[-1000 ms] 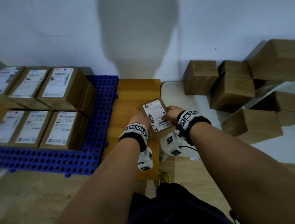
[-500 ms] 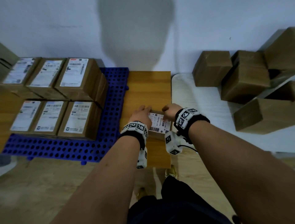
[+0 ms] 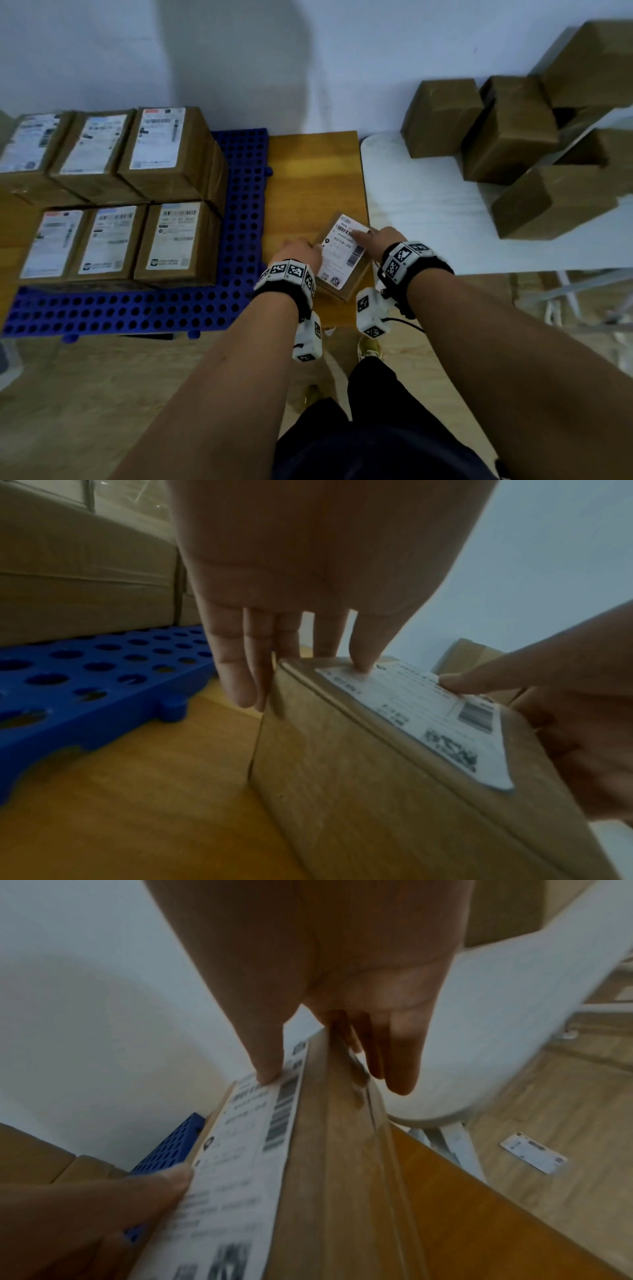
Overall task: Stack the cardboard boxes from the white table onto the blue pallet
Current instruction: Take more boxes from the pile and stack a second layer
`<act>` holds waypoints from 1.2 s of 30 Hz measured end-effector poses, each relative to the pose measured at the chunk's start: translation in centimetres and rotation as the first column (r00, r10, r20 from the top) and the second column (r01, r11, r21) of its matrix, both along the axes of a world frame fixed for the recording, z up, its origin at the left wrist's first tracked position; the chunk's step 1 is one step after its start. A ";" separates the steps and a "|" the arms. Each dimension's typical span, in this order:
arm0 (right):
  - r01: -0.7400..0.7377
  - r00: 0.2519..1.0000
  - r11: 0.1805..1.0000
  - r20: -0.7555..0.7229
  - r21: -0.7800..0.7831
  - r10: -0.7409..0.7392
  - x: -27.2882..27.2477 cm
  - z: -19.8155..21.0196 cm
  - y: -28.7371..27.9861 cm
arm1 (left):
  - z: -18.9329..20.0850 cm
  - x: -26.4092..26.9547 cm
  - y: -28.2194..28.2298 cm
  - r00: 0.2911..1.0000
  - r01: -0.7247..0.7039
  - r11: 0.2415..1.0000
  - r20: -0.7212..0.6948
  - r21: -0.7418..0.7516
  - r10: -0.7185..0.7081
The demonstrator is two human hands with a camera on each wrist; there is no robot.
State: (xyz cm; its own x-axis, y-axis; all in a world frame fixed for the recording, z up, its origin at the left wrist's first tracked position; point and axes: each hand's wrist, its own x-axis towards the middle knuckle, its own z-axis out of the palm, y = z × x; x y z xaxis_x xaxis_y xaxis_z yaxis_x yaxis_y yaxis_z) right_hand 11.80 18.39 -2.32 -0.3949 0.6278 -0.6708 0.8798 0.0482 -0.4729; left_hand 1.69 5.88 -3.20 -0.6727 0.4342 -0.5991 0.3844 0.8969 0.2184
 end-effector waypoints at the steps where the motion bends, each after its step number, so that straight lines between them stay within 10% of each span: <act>1: 0.027 1.000 1.000 0.003 0.008 -0.027 0.3 -0.2 -0.7 | -0.2 0.2 -0.2 1.000 -0.002 1.000 0.017 0.004 0.002; 16: 0.076 0.997 0.994 -0.016 0.080 -0.075 2.0 0.6 -6.8 | 0.7 4.0 -5.2 0.982 -0.168 0.957 0.127 0.235 0.141; 36: -0.185 0.859 0.954 -0.432 0.238 0.274 -9.3 10.7 -15.2 | 9.5 -1.6 -15.7 0.730 -0.478 0.578 -0.066 0.661 0.680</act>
